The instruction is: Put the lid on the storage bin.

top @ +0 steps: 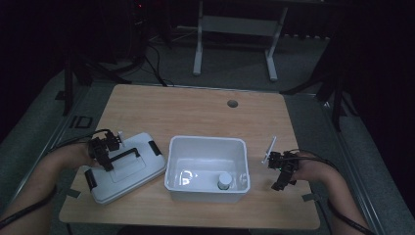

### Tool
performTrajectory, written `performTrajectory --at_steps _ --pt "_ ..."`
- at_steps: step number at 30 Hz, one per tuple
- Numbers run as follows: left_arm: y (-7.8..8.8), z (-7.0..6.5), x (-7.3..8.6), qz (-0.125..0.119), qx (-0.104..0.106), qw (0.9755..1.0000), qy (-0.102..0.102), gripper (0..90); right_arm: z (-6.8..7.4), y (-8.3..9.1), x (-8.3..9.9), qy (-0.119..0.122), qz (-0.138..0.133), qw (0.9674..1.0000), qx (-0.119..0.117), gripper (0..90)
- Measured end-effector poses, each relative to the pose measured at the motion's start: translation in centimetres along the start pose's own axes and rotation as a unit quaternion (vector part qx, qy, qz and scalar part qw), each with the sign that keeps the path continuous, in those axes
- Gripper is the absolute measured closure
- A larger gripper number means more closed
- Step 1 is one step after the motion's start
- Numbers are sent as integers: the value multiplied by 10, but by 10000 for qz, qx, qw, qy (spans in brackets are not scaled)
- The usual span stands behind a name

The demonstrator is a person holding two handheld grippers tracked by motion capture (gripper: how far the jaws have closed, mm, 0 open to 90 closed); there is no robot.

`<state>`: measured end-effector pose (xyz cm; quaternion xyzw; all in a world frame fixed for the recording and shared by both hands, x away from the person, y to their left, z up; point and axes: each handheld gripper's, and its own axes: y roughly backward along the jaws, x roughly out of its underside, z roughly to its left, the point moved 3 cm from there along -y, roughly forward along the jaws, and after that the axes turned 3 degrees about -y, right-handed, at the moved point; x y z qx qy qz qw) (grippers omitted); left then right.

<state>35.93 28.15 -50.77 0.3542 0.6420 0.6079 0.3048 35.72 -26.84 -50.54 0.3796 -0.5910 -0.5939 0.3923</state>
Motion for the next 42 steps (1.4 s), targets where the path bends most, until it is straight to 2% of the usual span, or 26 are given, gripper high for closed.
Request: performTrajectory --at_steps 3,11,12,17,24,28,30,31,35,37,42 --pt "9 -3 4 -99 -66 9999 0 835 0 2 0 -15 -98 9999 24 144" --pt "27 -9 17 -70 -102 9999 -60 835 1 3 0 -26 -102 9999 24 144" --pt "35 -11 21 -124 -139 9998 -83 835 1 3 0 -26 -97 9999 27 144" --pt "54 -15 28 -231 -167 9995 -115 835 1 4 -1 -41 -92 9999 20 144" --pt "70 -20 35 -389 -252 9988 -161 834 1 5 -2 -37 -104 9999 41 144" --pt "89 -23 39 -441 -369 9980 -255 834 0 6 0 -47 -97 9999 44 144" --pt "93 -24 39 -429 -414 9978 -284 834 0 7 0 -49 -99 9999 46 144" --pt "104 -27 39 -395 -508 9975 -294 834 0 7 1 -51 -97 9999 45 144" --pt "123 -32 37 -394 -690 9962 -344 834 0 5 1 -42 -49 10000 25 144" --pt "132 -37 36 -433 -695 9958 -410 834 1 4 0 -32 -28 10000 15 144" --pt "150 -47 26 -586 -845 9929 -595 833 1 3 -1 -16 5 10000 15 144"
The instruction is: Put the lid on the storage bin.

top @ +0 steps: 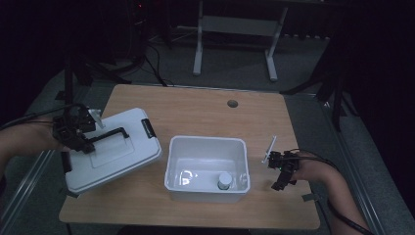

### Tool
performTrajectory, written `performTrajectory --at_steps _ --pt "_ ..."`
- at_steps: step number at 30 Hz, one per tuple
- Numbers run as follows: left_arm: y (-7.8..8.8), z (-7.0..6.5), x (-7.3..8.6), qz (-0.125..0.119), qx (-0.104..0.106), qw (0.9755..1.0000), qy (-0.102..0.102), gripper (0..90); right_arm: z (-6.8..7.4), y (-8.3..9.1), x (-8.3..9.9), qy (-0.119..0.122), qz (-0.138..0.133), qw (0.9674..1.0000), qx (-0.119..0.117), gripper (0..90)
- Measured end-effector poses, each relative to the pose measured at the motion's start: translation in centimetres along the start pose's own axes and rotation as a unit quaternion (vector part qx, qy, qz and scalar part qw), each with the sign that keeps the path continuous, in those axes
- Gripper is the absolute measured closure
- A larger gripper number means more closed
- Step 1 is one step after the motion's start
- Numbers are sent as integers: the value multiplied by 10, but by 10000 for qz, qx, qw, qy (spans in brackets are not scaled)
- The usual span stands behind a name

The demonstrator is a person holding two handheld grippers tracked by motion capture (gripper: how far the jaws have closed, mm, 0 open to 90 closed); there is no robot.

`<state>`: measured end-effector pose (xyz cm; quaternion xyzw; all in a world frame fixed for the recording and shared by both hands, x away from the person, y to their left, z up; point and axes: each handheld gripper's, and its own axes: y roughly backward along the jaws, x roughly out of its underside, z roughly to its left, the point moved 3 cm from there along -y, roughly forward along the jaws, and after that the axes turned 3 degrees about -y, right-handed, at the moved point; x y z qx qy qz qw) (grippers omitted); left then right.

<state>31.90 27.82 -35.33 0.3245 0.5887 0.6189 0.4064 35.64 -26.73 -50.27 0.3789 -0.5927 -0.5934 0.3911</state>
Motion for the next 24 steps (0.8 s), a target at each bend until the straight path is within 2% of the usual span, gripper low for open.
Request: performTrajectory --at_steps 10,16,17,18,19,24 --pt "21 -15 -37 -199 -1 9986 -482 834 1 0 0 10 50 10000 0 144" --pt "23 -22 -62 -211 14 9970 -742 834 1 -1 0 16 64 10000 -9 144" --pt "23 -23 -65 -191 32 9962 -844 834 1 -1 -1 23 67 10000 -7 144" --pt "23 -23 -65 -191 32 9962 -844 834 1 -1 -1 23 67 10000 -7 144" --pt "24 -25 -73 -235 48 9954 -929 834 2 -2 -1 30 69 10000 -11 144" --pt "28 -32 -91 -294 43 9926 -1180 834 1 -3 -1 29 83 10000 -14 144"
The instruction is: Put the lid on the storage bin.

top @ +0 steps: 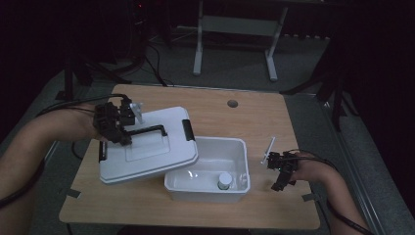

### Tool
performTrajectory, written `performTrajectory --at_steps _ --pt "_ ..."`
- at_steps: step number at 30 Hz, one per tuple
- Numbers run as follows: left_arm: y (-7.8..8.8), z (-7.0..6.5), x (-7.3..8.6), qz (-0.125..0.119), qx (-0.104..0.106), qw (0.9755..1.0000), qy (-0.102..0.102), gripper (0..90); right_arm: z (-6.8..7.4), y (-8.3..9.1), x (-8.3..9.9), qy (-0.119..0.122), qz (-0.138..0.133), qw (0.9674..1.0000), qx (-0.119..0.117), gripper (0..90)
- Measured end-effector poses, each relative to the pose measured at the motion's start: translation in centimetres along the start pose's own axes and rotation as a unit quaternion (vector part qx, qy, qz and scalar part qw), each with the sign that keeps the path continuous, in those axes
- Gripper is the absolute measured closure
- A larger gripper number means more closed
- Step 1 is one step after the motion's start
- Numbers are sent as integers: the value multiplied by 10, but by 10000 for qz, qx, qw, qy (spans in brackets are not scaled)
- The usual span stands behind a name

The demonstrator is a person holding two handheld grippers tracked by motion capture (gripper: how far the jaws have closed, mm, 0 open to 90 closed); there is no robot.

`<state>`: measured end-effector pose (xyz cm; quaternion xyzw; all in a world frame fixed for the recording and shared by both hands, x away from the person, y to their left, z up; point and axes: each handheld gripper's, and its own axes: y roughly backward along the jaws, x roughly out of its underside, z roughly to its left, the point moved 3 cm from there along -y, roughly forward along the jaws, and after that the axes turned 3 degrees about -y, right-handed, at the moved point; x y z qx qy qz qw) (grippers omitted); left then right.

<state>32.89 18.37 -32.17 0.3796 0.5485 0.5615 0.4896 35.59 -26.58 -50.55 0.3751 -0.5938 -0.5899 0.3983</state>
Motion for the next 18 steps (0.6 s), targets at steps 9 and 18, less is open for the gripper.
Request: performTrajectory --at_steps 9,18 --pt "-3 -4 -37 -22 55 9990 -444 834 1 -1 1 16 11 10000 -22 144" --pt "-13 -8 -75 -106 132 9962 -860 833 1 -1 1 25 9 10000 -22 144"
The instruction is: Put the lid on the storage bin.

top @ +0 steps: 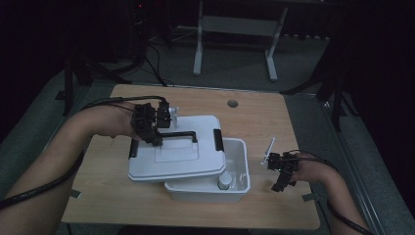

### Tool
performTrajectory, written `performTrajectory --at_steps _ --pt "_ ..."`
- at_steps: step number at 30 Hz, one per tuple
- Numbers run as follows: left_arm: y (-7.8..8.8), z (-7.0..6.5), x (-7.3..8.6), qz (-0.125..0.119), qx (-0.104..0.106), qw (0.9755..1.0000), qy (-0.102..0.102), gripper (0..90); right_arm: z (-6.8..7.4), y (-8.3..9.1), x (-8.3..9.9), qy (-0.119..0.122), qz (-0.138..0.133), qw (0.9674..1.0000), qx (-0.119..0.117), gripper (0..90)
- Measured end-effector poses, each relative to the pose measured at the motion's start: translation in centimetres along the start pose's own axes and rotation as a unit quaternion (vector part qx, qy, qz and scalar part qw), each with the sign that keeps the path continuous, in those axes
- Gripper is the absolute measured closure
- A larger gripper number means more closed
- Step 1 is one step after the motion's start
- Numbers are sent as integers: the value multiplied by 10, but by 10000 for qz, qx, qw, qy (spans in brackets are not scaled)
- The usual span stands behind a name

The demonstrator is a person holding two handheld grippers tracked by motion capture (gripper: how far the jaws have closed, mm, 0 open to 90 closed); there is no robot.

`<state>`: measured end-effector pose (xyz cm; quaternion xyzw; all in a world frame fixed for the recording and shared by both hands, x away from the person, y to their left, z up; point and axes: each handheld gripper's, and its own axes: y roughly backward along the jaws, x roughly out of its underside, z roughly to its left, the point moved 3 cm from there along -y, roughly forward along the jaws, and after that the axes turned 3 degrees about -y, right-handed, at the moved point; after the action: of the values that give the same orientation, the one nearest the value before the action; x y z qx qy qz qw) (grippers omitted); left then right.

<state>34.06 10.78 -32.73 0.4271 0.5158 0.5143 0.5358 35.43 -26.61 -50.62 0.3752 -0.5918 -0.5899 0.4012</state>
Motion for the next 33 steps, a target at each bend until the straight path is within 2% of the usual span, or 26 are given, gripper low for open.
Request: performTrajectory --at_steps 9,12,13,15,16,25,33 --pt "-11 0 -39 0 96 9991 -409 834 -3 0 3 -66 -40 10000 -32 144" --pt "-15 0 -47 -14 118 9989 -454 833 -3 0 4 -91 -31 9999 -35 144" --pt "-22 0 -55 22 146 9986 -511 833 -4 1 6 -91 -64 9999 -36 144" --pt "-24 0 -57 18 202 9985 -516 833 -4 1 6 -96 -84 9999 -43 144" --pt "-31 -1 -63 46 213 9983 -549 833 -5 1 6 -117 -85 9999 -48 144" --pt "-52 0 -73 -16 349 9981 -504 833 -4 0 8 -109 -67 9999 -43 144" --pt "-68 -1 -74 68 347 9982 -489 833 -4 0 5 -78 -63 9999 -18 144"
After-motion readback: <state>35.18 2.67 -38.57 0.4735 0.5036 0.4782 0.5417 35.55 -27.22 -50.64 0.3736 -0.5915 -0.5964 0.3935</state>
